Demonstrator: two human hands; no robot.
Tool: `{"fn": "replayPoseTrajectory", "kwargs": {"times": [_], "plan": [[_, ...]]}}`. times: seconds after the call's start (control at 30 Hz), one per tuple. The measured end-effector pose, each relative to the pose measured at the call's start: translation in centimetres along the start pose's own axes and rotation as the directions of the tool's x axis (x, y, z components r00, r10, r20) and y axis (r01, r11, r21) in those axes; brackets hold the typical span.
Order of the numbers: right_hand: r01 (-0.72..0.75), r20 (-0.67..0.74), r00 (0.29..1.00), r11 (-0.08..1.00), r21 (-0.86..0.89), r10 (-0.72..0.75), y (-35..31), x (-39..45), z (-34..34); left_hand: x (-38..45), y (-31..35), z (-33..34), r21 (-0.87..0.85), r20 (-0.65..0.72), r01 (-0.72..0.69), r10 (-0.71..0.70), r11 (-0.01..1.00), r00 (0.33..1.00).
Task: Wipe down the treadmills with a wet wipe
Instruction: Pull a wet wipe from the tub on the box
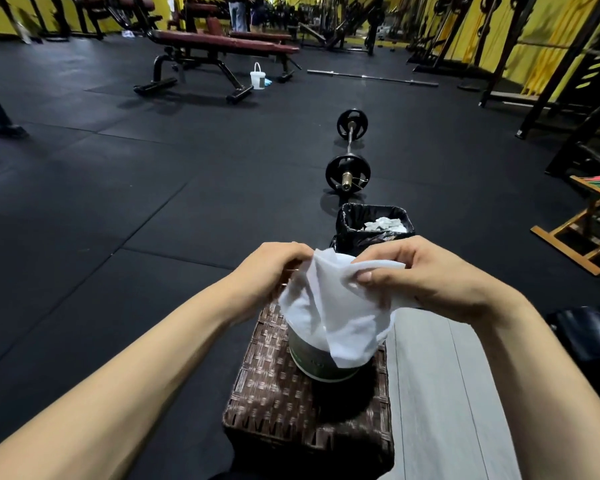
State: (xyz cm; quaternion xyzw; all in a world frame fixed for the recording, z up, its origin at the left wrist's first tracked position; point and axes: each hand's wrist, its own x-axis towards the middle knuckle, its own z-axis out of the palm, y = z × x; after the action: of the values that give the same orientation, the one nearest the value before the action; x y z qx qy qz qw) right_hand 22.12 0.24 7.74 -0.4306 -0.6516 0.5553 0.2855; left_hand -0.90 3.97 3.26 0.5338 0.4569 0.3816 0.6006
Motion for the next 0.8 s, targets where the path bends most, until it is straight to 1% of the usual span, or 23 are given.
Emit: {"fn": "replayPoseTrajectory", "kwargs": {"times": [0.07,0.1,0.13,0.17,0.2,0.27,0.33,0.37,0.4,0.47,0.5,0.57,0.63,0.7,0.73,0.77,0.8], "plan": [[-0.007,0.032,0.999,1.000,0.015,0.006,-0.2,0.2,0.5,-0.1,0.2,0.2,-0.193,0.066,0.111,-0.100,0.975,0.993],[-0.006,0.025,1.000,1.000,0.018,0.005,-0.1,0.4,0.8,-0.1,0.4,0.2,-0.247,0.141,0.171,-0.139,0.954,0.980],[-0.003,0.008,1.000,1.000,0.014,0.003,0.0,0.6,1.0,-0.2,0.6,0.1,-0.229,0.208,0.187,-0.139,0.955,0.968],[-0.003,-0.014,1.000,1.000,0.008,0.003,0.2,0.8,1.2,-0.4,0.8,0.0,-0.173,0.253,0.181,-0.134,0.968,0.958],[-0.010,-0.033,0.999,1.000,0.006,0.010,0.2,0.9,1.4,-0.6,0.8,-0.1,-0.091,0.271,0.124,-0.095,0.988,0.958],[-0.033,-0.074,0.997,0.999,0.021,0.034,0.4,1.0,1.4,-0.8,0.8,-0.4,0.066,0.271,-0.012,-0.006,0.998,0.963],[-0.052,-0.120,0.991,0.997,0.065,0.060,0.5,0.9,1.0,-0.9,0.8,-0.5,0.157,0.267,-0.089,0.045,0.984,0.963],[-0.051,-0.125,0.990,0.993,0.102,0.063,0.4,0.7,0.8,-1.2,1.2,-0.3,0.153,0.263,-0.090,0.047,0.984,0.964],[-0.046,-0.120,0.991,0.989,0.138,0.063,0.3,0.5,0.6,-1.2,1.1,-0.2,0.098,0.272,-0.055,0.027,0.994,0.962],[-0.046,-0.082,0.995,0.985,0.165,0.060,-0.1,0.0,0.3,-1.2,1.0,0.1,-0.036,0.234,0.051,-0.042,0.998,0.971],[-0.051,-0.052,0.997,0.987,0.151,0.059,-0.5,-0.4,0.2,-1.1,0.9,0.1,-0.040,0.195,0.056,-0.047,0.998,0.980],[-0.043,0.000,0.999,0.993,0.114,0.043,-1.0,-0.9,0.1,-0.7,0.1,-0.1,0.053,0.096,-0.001,-0.004,0.999,0.995],[-0.016,0.019,1.000,0.996,0.085,0.014,-1.4,-0.9,0.7,-0.7,-0.1,-0.4,0.128,0.045,-0.041,0.036,0.991,0.998],[-0.003,0.014,1.000,0.997,0.077,0.001,-1.5,-0.3,1.9,-0.8,0.0,-0.3,0.165,0.063,-0.065,0.055,0.984,0.996],[-0.007,0.007,1.000,0.998,0.069,0.007,-1.4,0.1,2.6,-0.8,0.0,-0.3,0.157,0.087,-0.075,0.062,0.985,0.994],[-0.011,-0.015,1.000,0.999,0.050,0.012,-1.2,0.6,3.2,-0.9,0.2,-0.2,0.128,0.109,-0.070,0.056,0.989,0.992],[-0.011,-0.071,0.997,1.000,0.011,0.011,-0.8,1.1,3.6,-1.0,0.5,-0.1,0.077,0.130,-0.045,0.034,0.996,0.991]]}}
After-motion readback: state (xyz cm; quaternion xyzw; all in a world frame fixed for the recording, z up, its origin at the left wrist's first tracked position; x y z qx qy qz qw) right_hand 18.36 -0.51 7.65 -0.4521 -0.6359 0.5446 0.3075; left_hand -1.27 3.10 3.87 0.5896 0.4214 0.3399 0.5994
